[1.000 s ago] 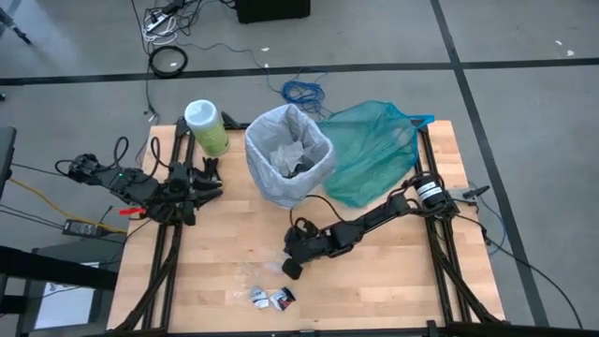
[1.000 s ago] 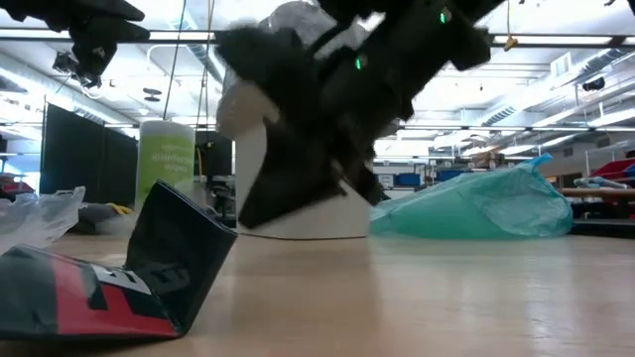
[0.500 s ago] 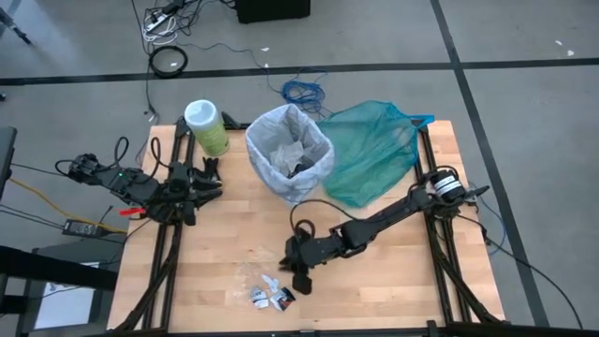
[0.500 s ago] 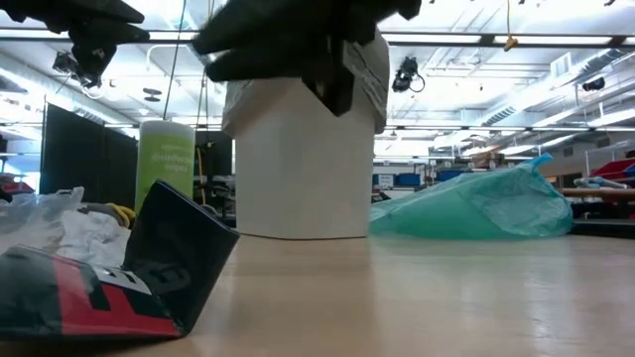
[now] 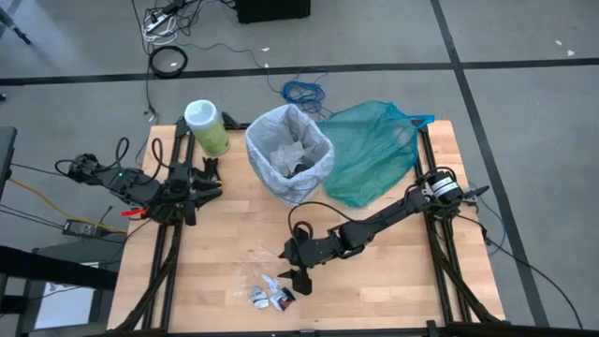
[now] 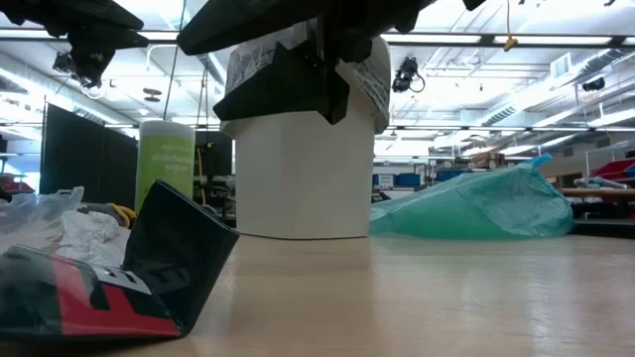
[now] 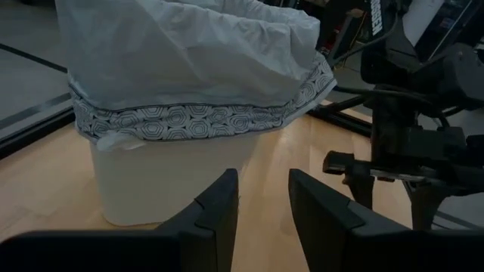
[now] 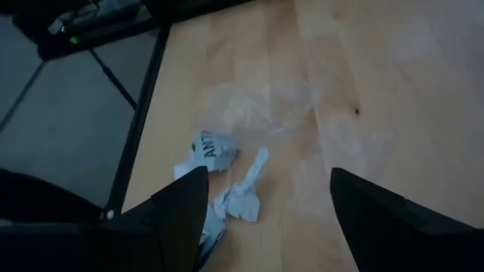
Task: Place trash/remove bag and relplace
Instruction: Put the white paper into the trash bin
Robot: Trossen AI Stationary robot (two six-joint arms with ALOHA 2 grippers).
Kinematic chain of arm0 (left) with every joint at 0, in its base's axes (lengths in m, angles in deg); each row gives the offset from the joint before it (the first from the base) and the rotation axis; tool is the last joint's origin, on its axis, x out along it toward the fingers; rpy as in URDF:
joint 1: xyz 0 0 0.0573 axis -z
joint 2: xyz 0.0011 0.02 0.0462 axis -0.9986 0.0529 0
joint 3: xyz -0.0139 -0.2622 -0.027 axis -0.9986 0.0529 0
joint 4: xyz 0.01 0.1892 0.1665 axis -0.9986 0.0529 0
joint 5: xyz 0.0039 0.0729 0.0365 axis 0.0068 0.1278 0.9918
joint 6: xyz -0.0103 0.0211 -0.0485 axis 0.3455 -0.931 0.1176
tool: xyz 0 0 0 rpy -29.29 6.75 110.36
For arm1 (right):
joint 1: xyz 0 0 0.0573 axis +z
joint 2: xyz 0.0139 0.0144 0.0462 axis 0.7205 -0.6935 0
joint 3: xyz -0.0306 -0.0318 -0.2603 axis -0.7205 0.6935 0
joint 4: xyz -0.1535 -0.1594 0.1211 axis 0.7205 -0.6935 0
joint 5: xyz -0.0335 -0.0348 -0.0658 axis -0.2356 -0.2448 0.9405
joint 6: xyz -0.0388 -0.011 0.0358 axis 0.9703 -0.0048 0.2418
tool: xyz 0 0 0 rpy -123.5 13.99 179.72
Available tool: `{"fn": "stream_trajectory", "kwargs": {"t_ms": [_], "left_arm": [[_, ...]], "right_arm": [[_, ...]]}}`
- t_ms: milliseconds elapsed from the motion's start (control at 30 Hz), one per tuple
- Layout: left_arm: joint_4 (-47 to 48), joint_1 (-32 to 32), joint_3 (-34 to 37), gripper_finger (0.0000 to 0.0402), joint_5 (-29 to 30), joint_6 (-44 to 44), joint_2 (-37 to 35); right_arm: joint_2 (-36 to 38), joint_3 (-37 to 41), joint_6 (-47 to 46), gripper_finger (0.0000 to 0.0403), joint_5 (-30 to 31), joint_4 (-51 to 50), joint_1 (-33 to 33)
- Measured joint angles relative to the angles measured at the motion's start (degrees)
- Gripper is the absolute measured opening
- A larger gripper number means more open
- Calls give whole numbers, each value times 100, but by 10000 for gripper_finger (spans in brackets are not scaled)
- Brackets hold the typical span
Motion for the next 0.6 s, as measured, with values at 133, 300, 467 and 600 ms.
{"fn": "stream_trajectory", "kwargs": {"t_ms": [133,300,467,600], "left_arm": [[-4,0,0,126,-1,38,0],[-152,0,0,126,-2,56,0],[-278,0,0,126,39,33,0],[-278,0,0,126,46,33,0]], "right_arm": [[0,0,575,237,-77,350,133],[-2,-583,1173,213,222,532,100],[7,-1550,2583,208,319,240,-92],[12,-1685,2536,208,327,-658,-212]]}}
